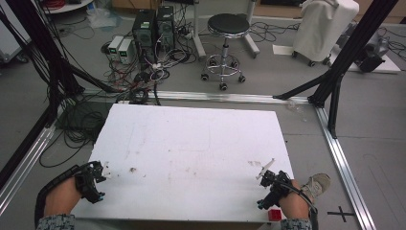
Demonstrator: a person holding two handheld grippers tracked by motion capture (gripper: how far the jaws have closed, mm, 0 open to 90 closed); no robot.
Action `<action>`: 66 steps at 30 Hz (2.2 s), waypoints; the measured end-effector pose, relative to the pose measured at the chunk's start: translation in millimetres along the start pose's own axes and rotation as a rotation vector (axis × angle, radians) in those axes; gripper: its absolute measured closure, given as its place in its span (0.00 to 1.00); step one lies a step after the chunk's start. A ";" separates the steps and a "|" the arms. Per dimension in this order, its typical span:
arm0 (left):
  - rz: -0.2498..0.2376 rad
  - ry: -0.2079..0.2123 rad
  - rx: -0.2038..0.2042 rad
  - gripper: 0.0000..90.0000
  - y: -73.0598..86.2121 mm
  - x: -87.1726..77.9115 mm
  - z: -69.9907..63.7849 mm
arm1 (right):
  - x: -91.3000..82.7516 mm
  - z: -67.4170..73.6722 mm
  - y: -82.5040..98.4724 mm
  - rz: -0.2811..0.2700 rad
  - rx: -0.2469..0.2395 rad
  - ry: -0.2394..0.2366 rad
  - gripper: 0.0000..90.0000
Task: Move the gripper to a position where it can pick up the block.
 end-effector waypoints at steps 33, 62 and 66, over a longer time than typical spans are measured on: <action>0.002 0.004 0.002 0.24 -2.6 -3.0 -2.9 | -13.8 0.6 4.2 -0.012 -0.109 0.014 0.03; -0.016 -0.005 0.008 0.24 -5.0 -3.8 -3.2 | -23.4 13.5 16.1 0.064 -0.479 0.032 0.03; -0.014 -0.003 0.003 0.24 -4.5 -3.2 -3.2 | -22.9 17.5 17.5 0.070 -0.521 0.024 0.03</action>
Point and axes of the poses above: each handheld gripper's, and its own axes: x roughly forward along the jaws, y roughly out of its underside, z roughly to its left, the point moved 10 cm from there along x, roughly forward along the jaws, and after that the axes turned 15 degrees about -x, right-handed, at the moved point
